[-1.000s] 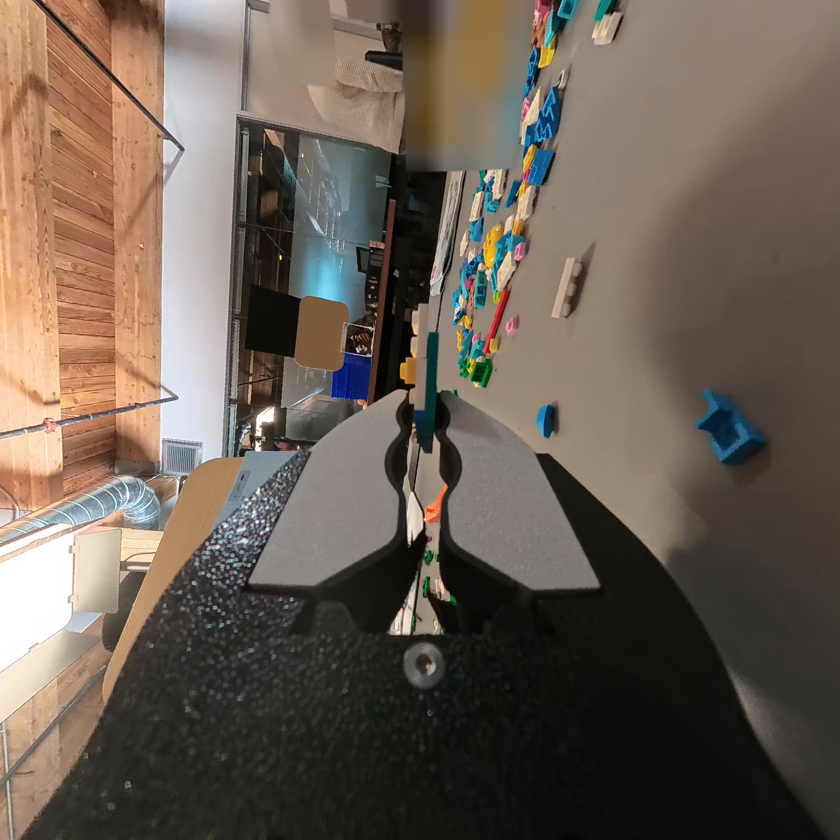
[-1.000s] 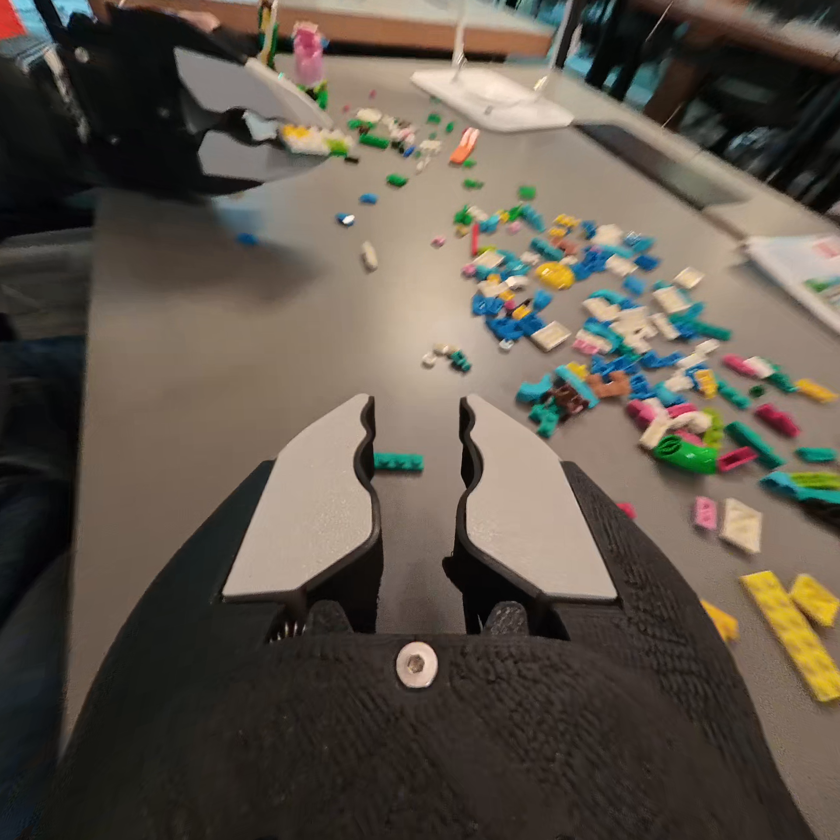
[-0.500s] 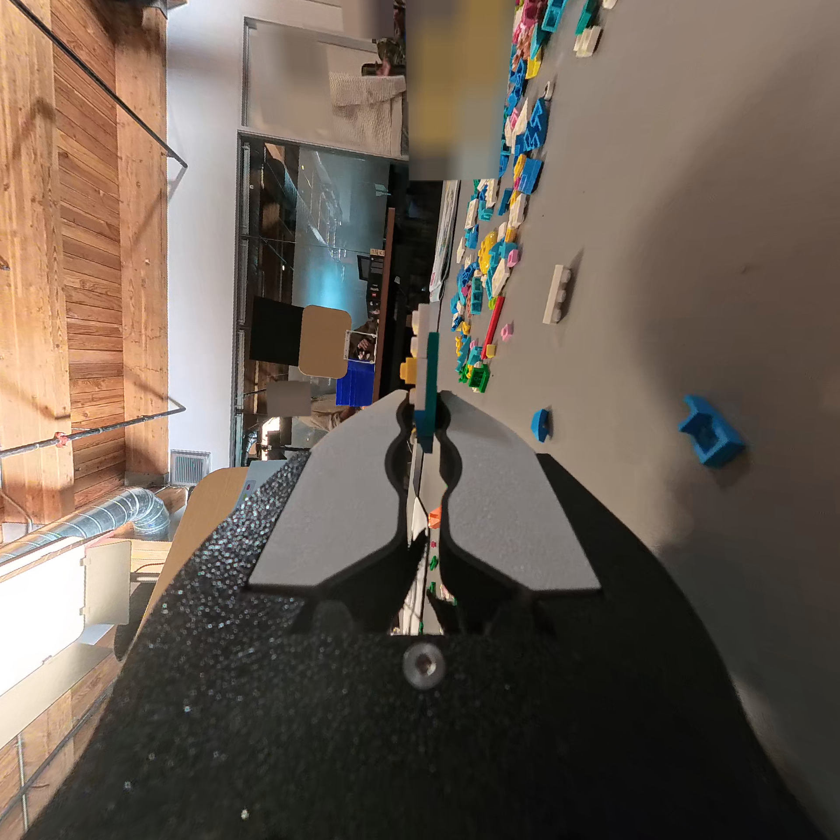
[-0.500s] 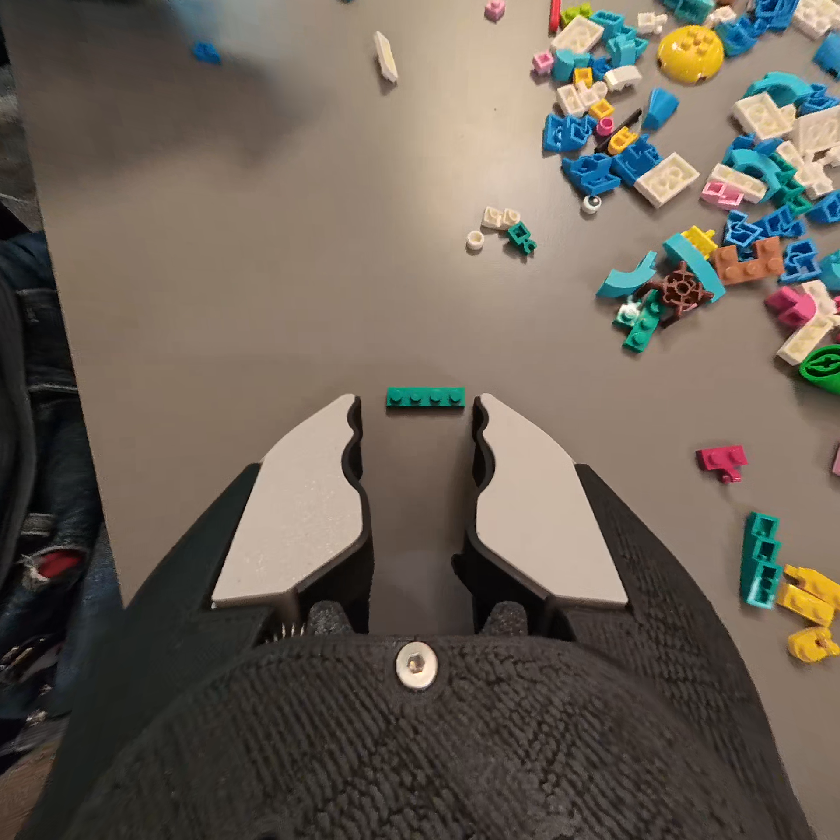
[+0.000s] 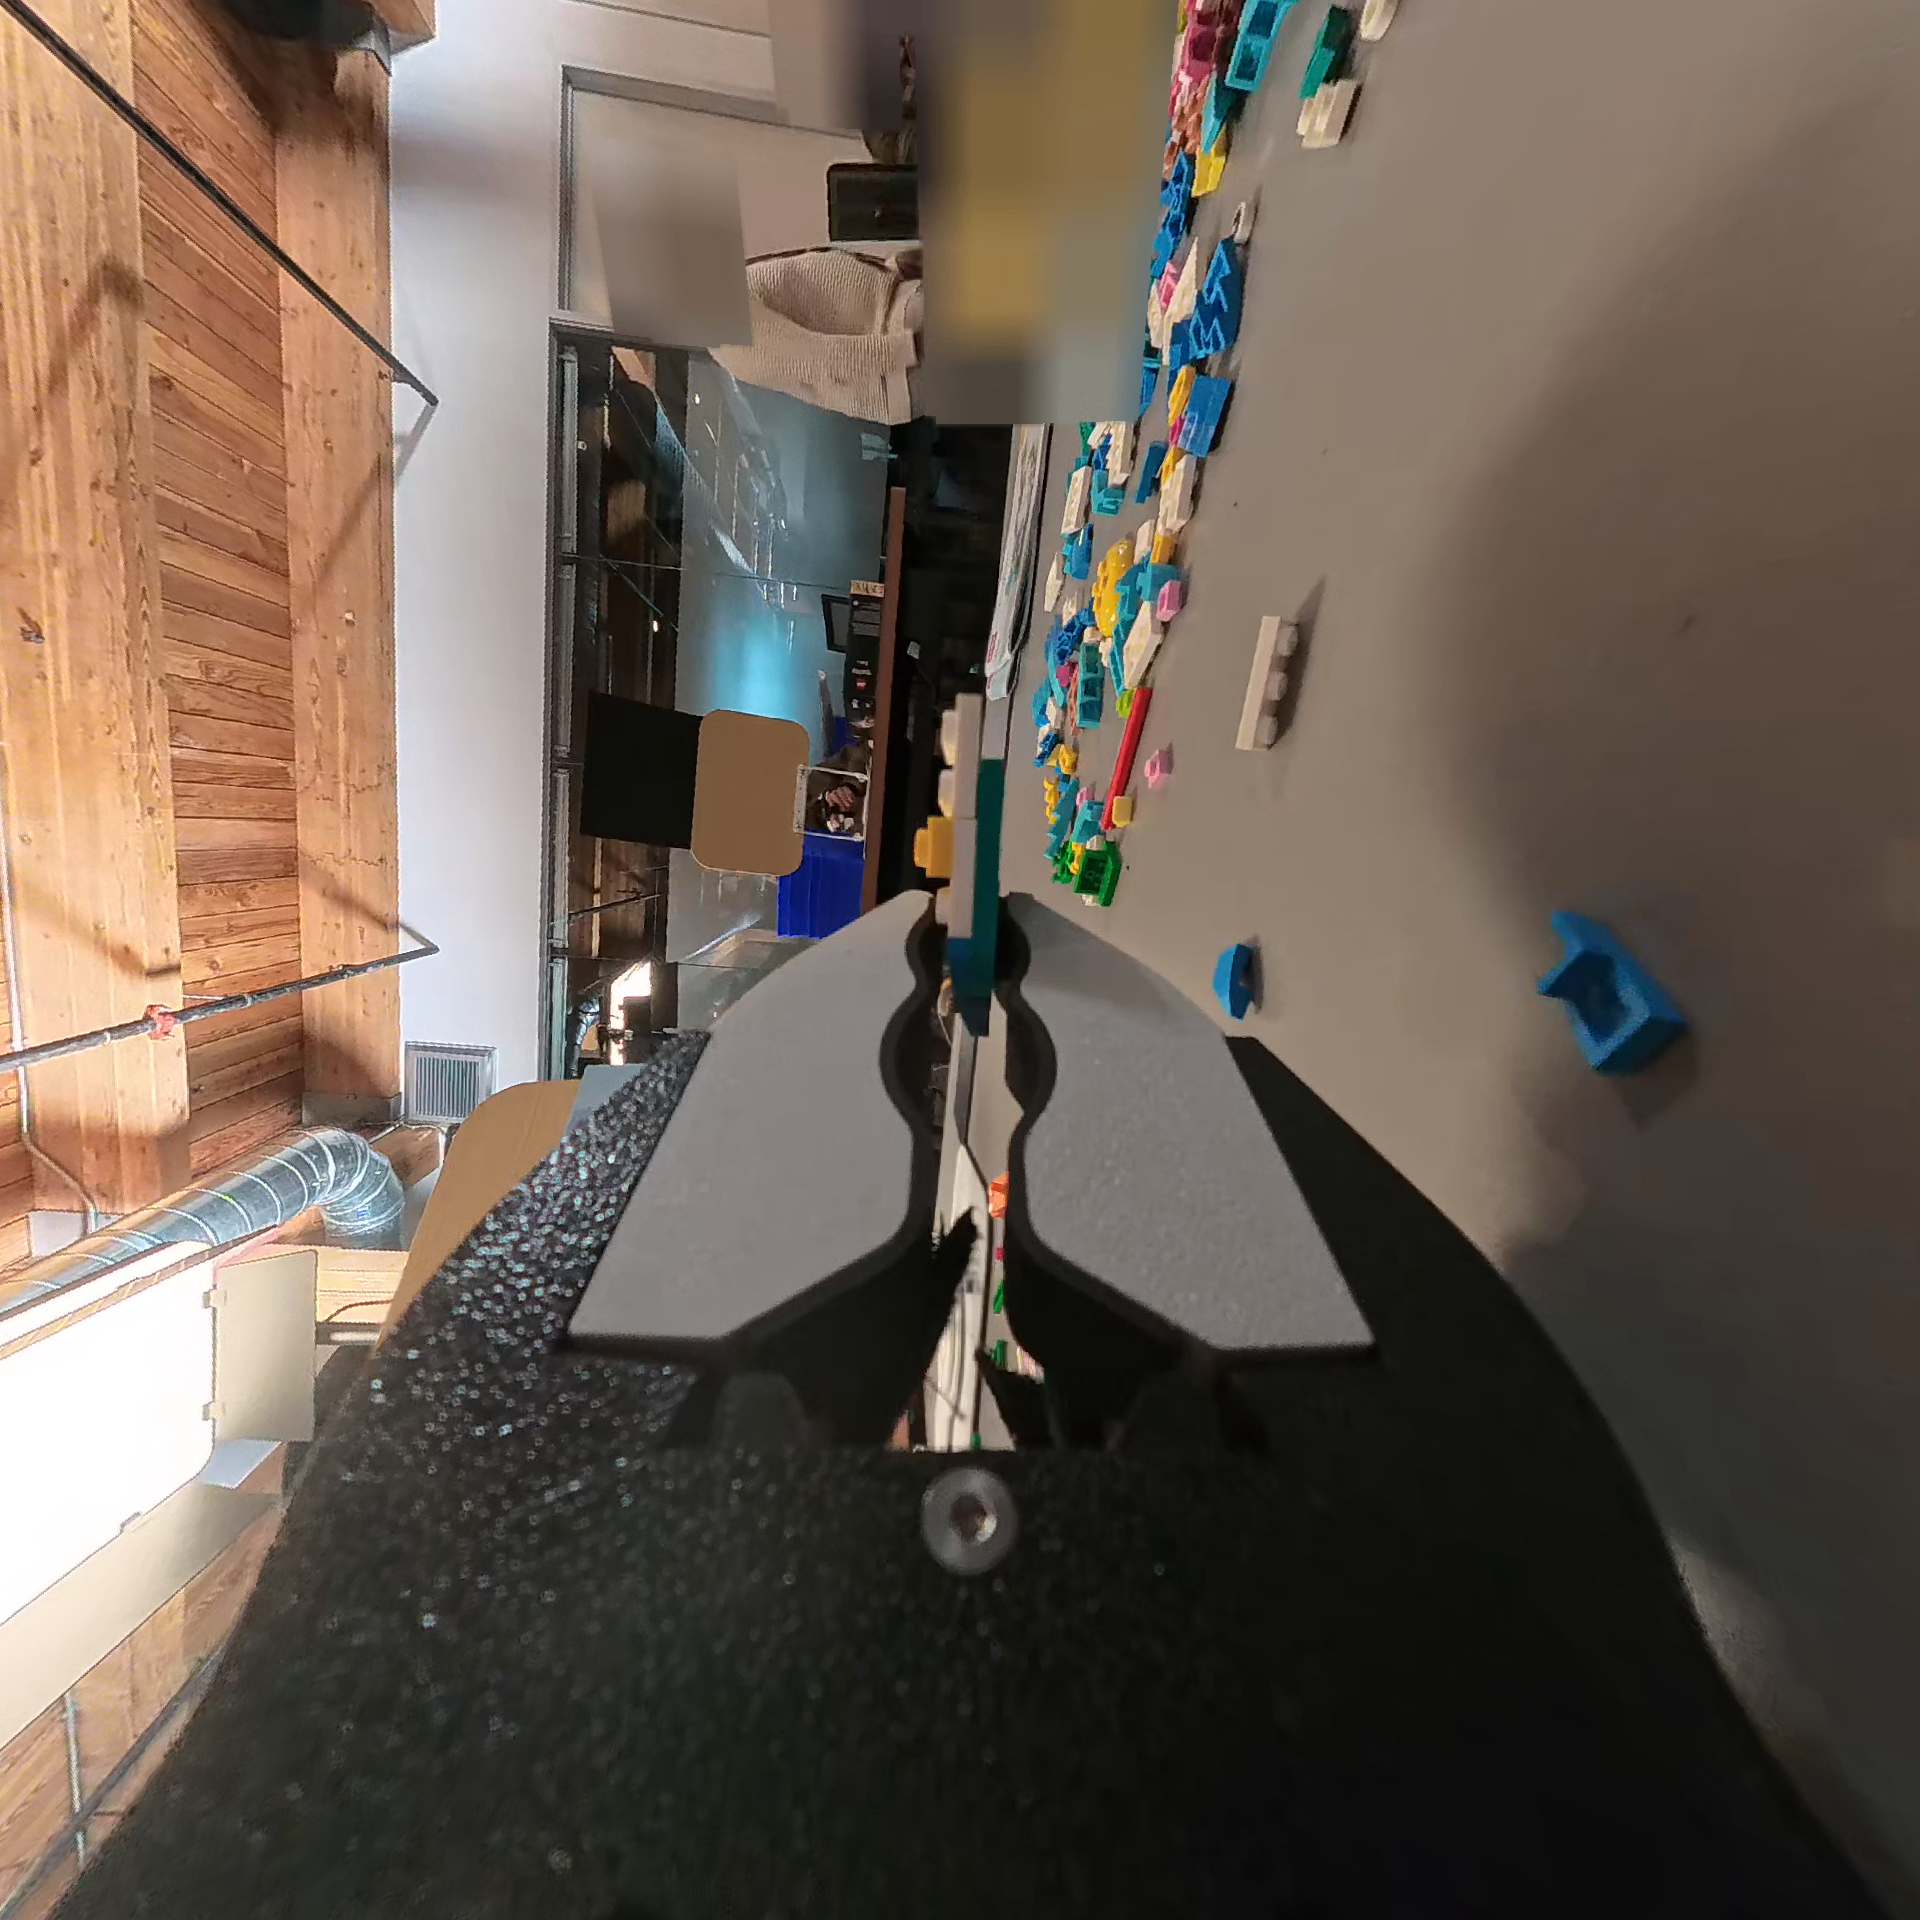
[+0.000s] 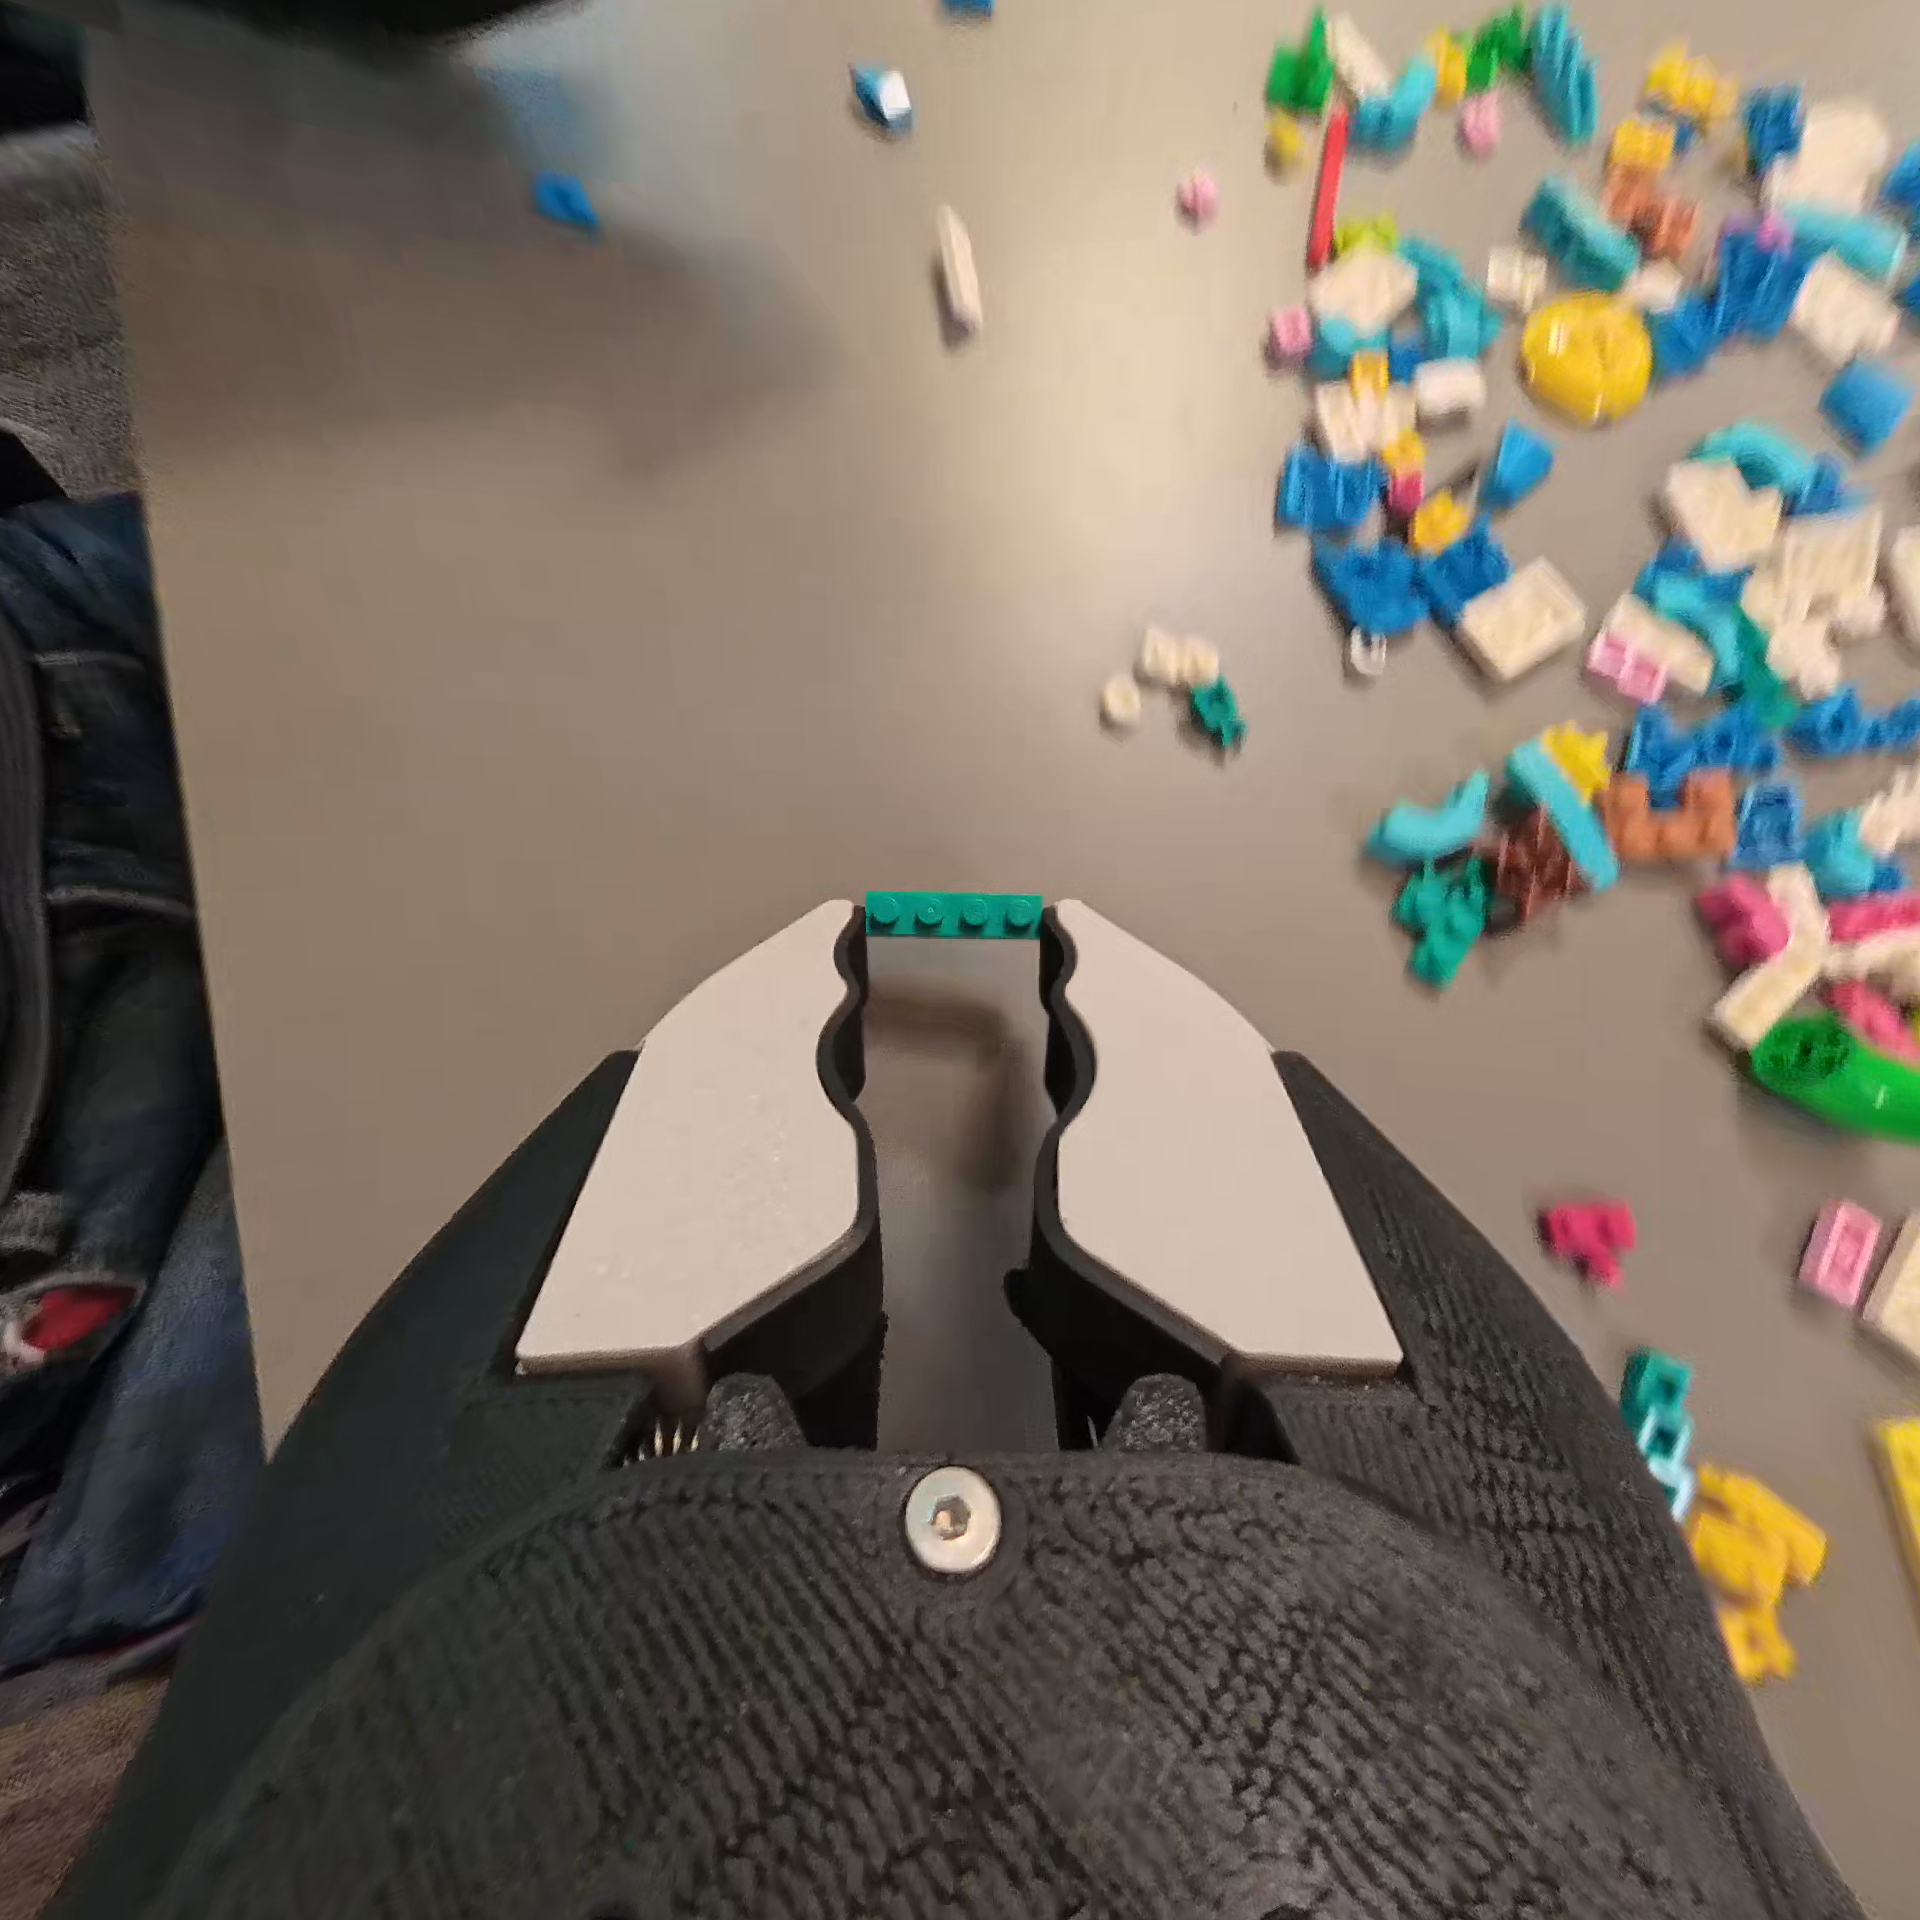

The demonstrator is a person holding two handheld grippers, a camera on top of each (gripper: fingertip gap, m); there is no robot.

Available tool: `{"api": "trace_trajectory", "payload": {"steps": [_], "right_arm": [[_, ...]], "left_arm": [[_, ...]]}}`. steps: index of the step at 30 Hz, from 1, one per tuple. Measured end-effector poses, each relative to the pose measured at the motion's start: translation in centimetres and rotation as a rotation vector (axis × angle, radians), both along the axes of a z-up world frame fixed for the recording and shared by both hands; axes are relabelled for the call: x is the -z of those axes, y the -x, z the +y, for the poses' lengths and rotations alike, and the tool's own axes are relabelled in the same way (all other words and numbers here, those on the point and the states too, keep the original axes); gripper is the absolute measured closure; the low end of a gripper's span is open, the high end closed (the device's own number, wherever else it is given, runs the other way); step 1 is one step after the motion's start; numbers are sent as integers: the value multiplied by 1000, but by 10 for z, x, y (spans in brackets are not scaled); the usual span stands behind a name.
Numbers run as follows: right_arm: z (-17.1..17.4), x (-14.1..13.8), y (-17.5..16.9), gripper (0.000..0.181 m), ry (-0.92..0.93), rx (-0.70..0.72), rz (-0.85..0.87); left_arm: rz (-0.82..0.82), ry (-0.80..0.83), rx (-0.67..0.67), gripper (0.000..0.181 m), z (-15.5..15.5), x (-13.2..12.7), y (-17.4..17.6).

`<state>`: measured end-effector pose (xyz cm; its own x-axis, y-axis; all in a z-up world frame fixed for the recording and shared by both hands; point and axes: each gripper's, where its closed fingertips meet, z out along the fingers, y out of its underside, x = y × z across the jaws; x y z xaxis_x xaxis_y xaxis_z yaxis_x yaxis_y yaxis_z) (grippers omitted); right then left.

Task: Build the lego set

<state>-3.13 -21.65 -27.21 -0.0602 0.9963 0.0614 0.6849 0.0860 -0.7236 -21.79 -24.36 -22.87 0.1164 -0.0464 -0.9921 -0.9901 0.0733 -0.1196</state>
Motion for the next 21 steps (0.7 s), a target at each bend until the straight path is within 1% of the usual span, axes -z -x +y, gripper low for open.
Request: {"api": "trace_trajectory", "payload": {"steps": [4, 8, 10, 13, 16, 19, 21], "right_arm": [[-21, -31, 53, 151, -92, -135, 96], [-39, -65, 105, 151, -108, -284, 175], [-42, -82, 127, 151, -108, -335, 211], [-41, -98, 154, 151, -117, -377, 257], [-39, -102, 169, 151, -115, -382, 302], [-40, -94, 164, 151, -142, -391, 288], [-37, -92, 160, 151, -126, -377, 282]], "left_arm": [[16, -47, 17, 173, -3, -7, -3], [41, -120, 33, 173, -8, -17, -5], [66, -150, 32, 173, -10, -21, -6], [110, -146, 23, 173, -8, -18, -7], [170, -135, 14, 174, -6, -12, -8], [190, -126, 6, 174, -5, -10, -8], [188, -113, -7, 174, -3, -8, -6]]}}
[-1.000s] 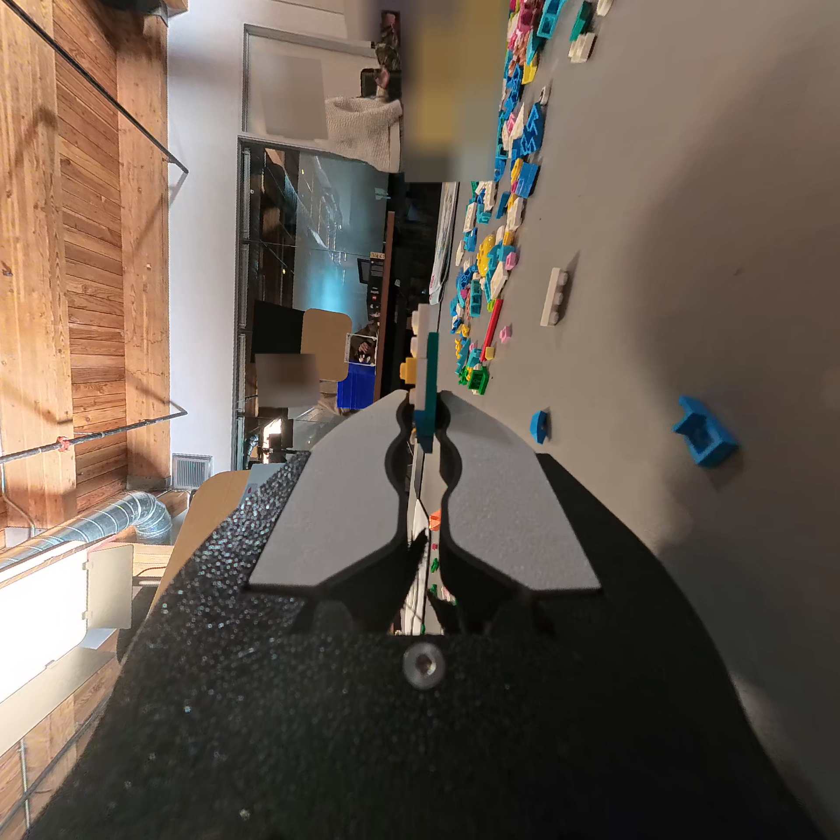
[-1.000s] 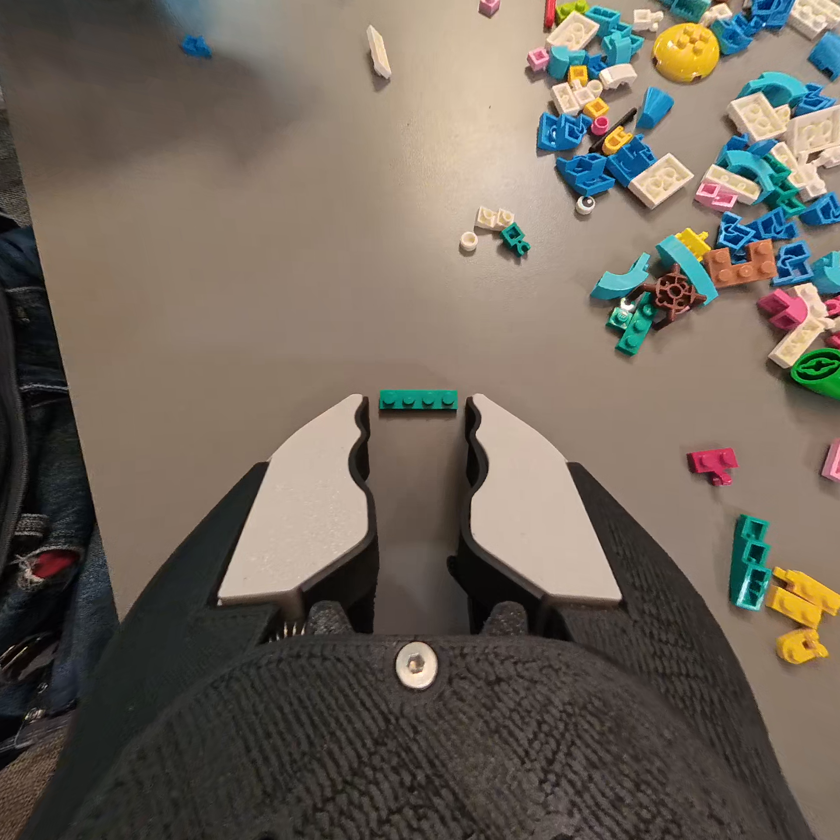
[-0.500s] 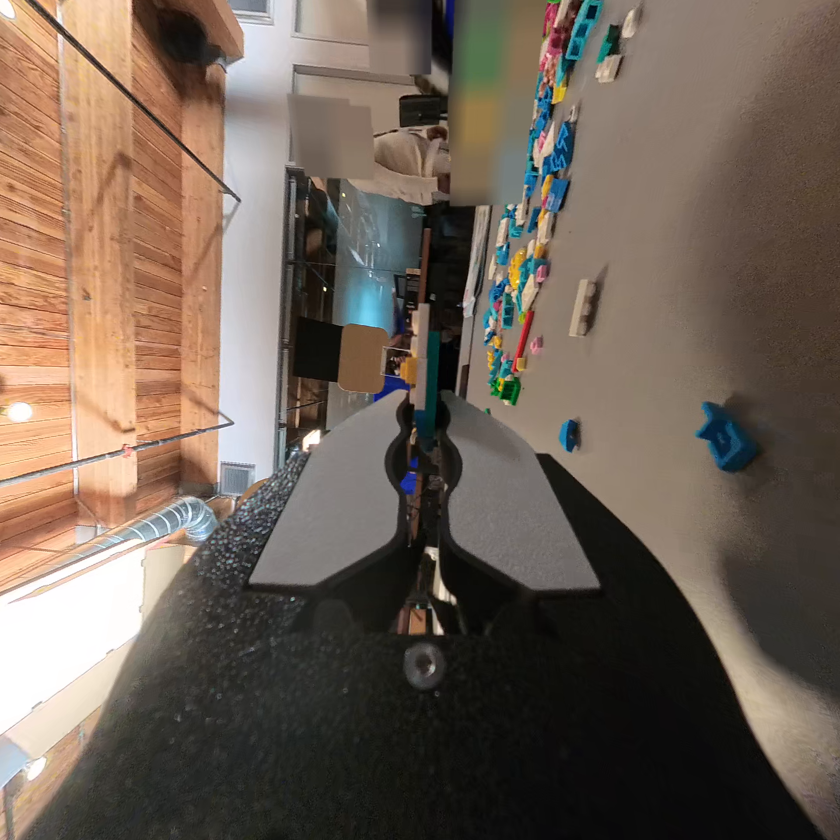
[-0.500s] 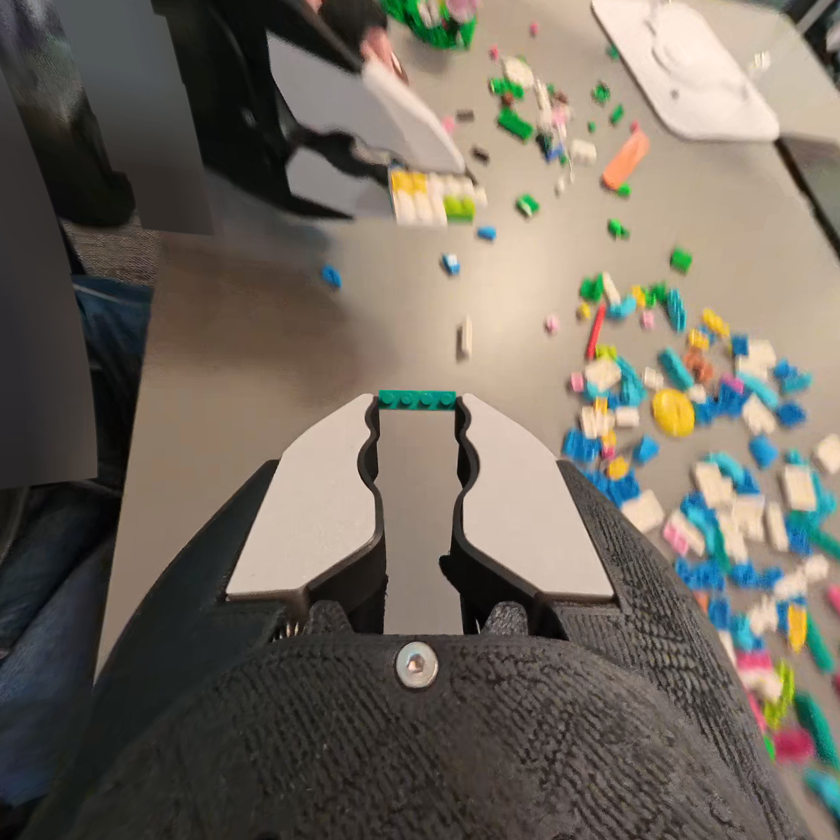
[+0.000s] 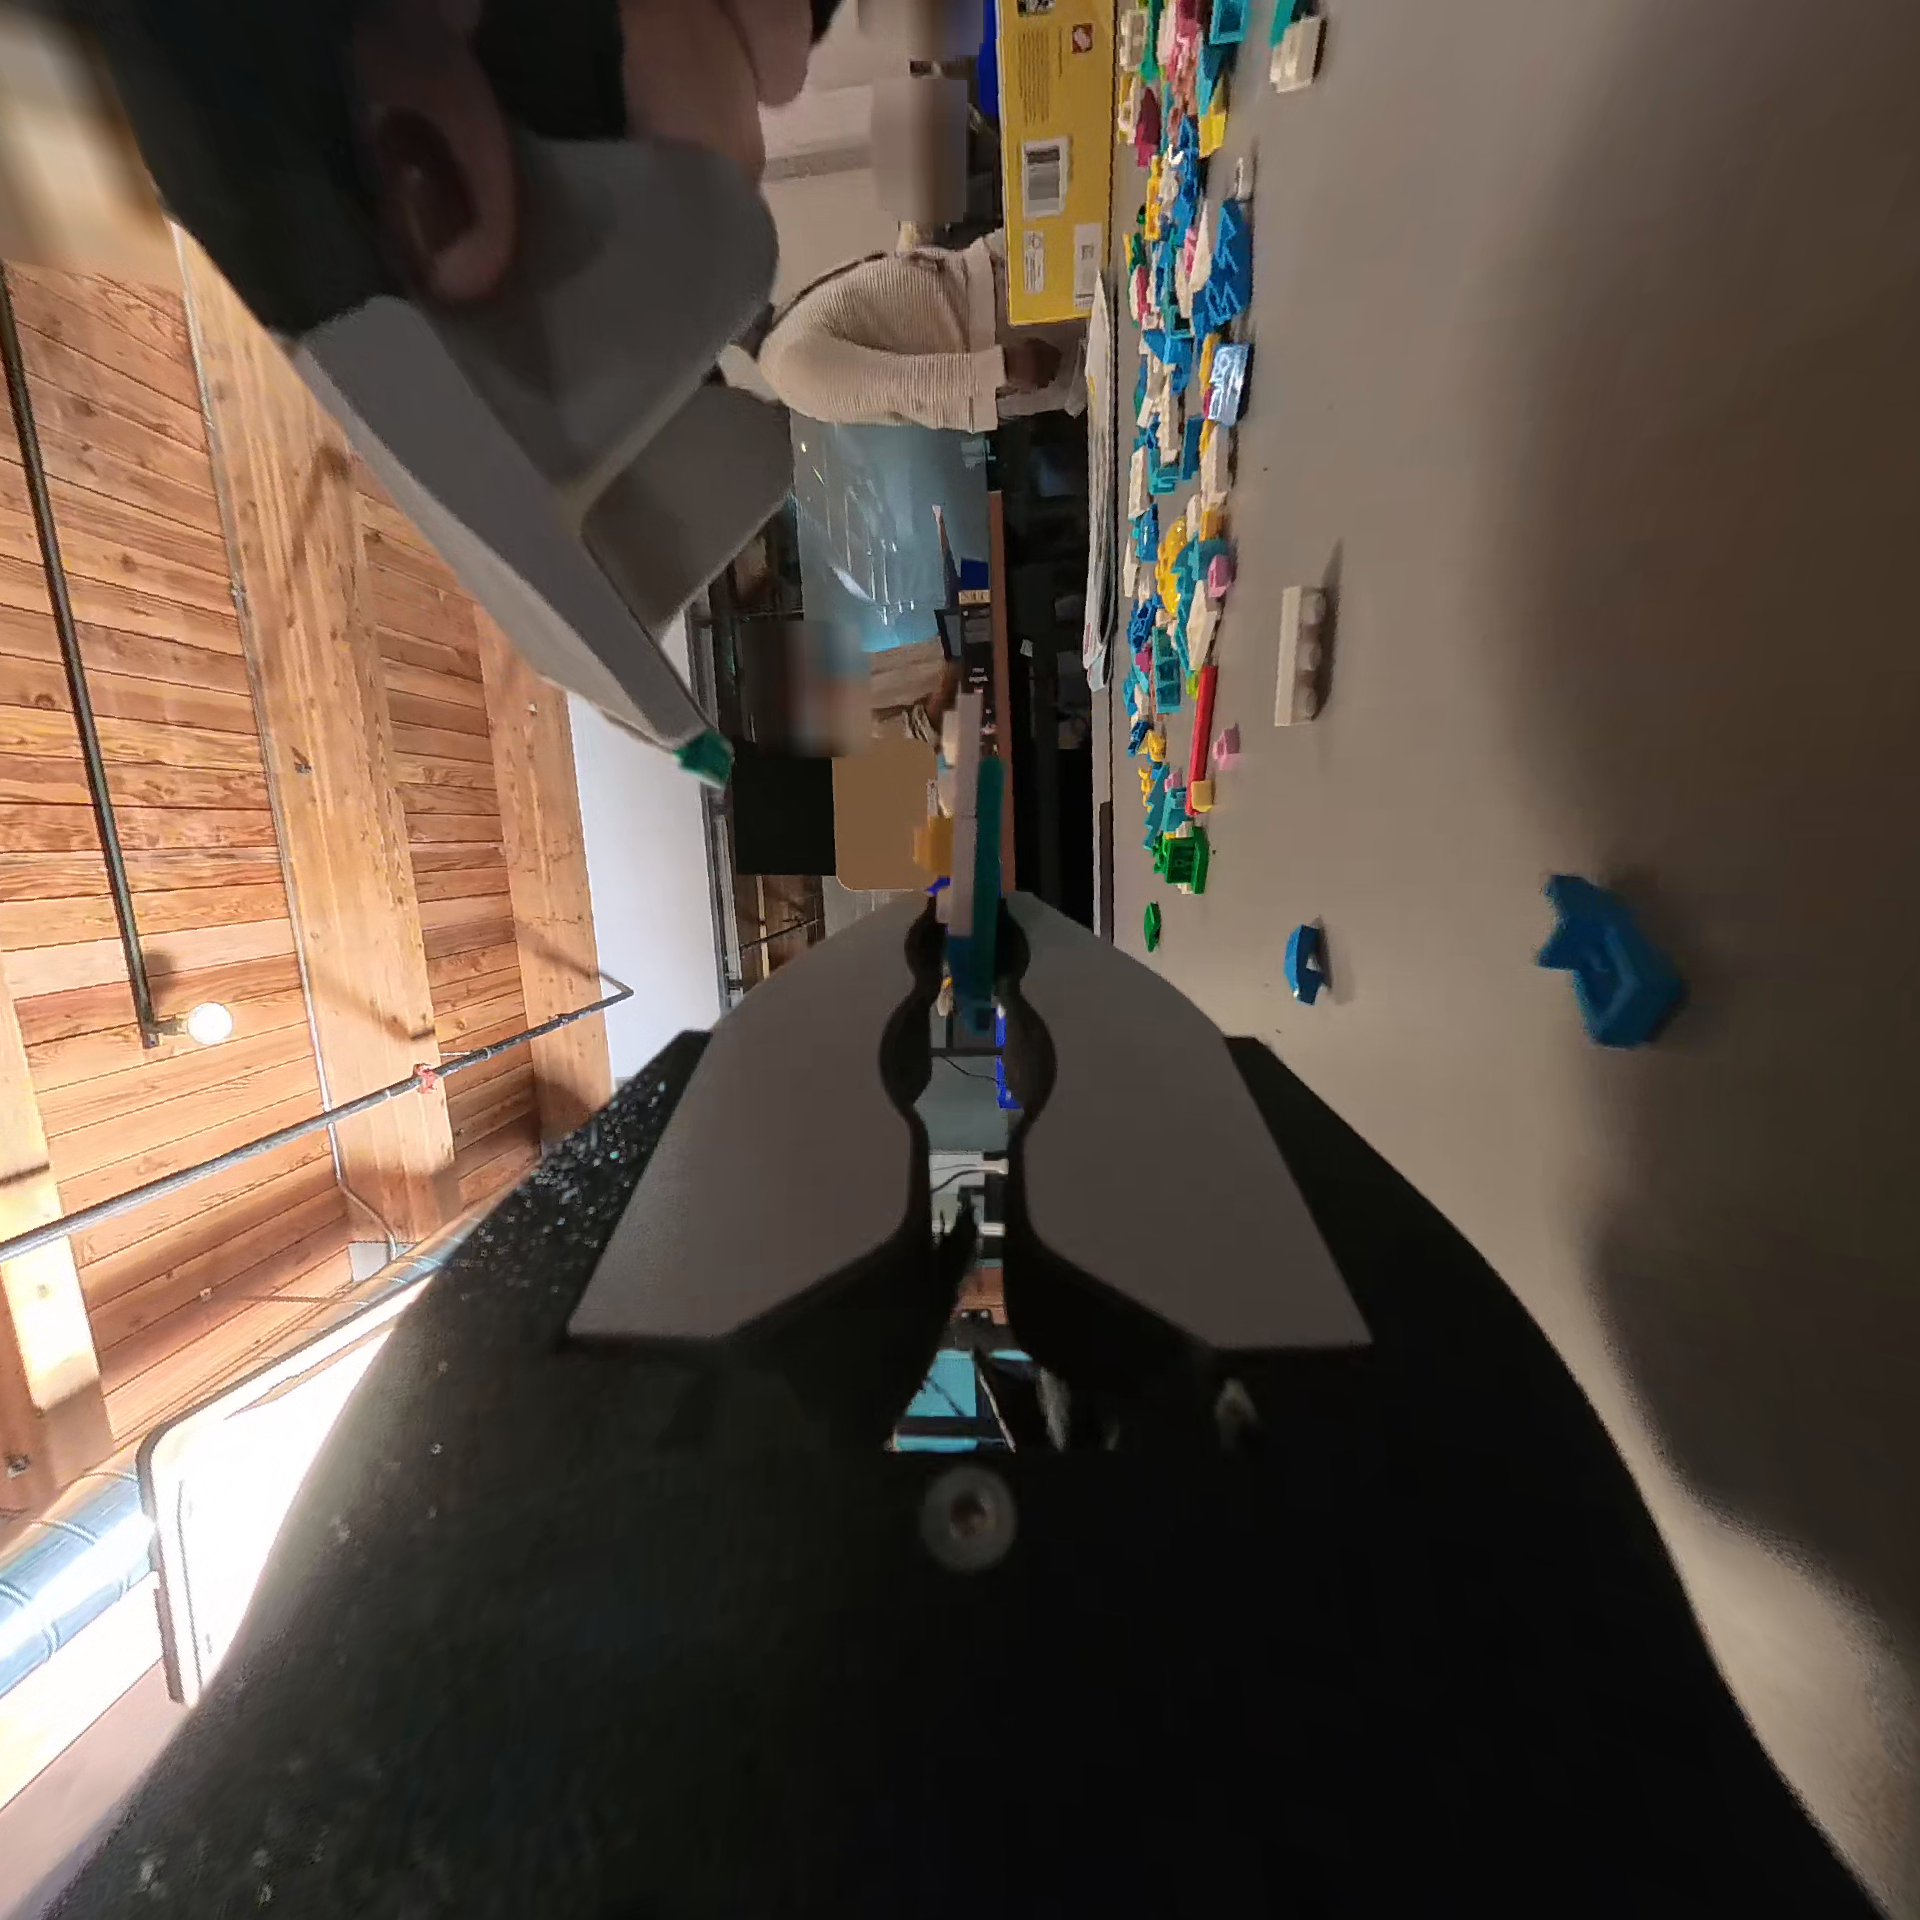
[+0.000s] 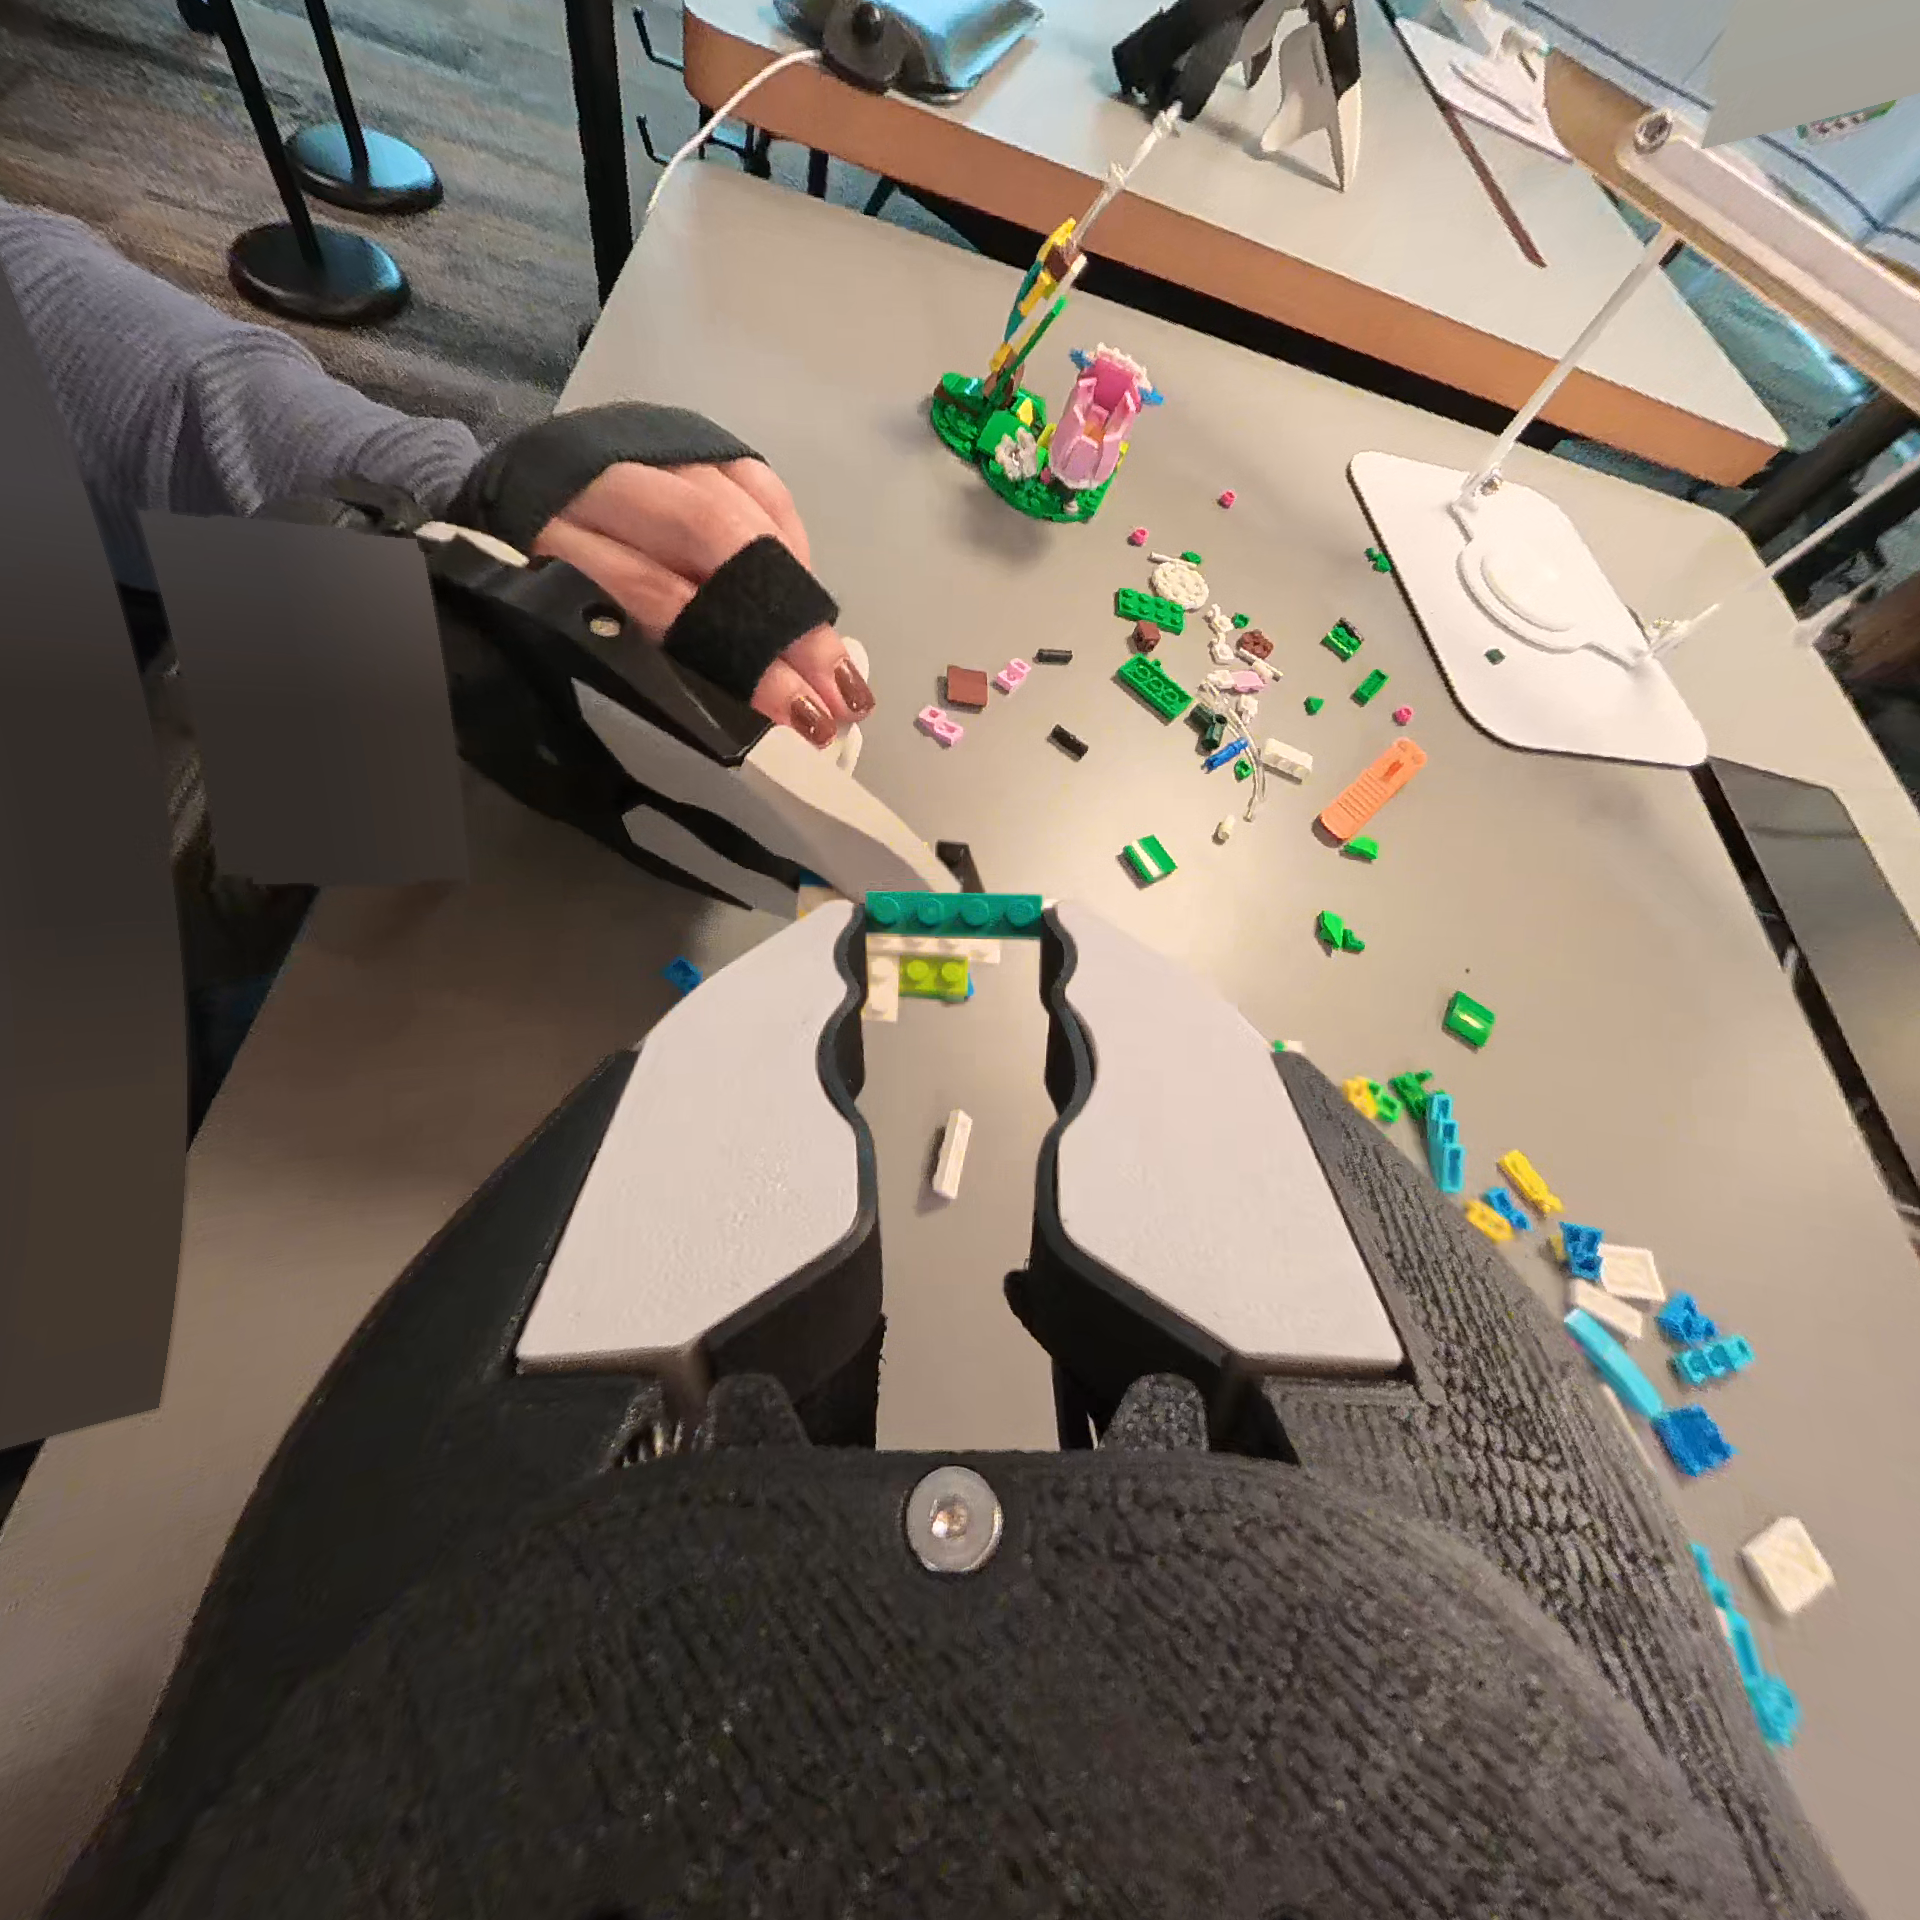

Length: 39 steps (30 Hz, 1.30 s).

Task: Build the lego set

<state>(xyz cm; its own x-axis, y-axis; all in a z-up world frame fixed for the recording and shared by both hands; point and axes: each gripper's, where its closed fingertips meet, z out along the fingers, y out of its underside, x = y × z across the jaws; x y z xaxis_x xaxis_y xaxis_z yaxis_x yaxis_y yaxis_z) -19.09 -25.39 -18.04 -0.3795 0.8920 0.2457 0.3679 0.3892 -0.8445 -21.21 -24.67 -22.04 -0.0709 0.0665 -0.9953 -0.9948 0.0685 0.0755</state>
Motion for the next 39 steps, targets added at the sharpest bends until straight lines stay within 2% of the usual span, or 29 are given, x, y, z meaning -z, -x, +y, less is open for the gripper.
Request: {"api": "trace_trajectory", "payload": {"steps": [10, 23, 39], "right_arm": [[-12, 7, -7, 151, 20, -9, -76], [-12, 24, -10, 151, -18, 20, -191], [-12, 37, -6, 151, 52, 41, -258]], "left_arm": [[-60, -6, -28, 174, 3, -4, 4], [-25, -11, 28, 174, 0, -2, -9], [-19, -8, 33, 174, 0, -1, -10]]}}
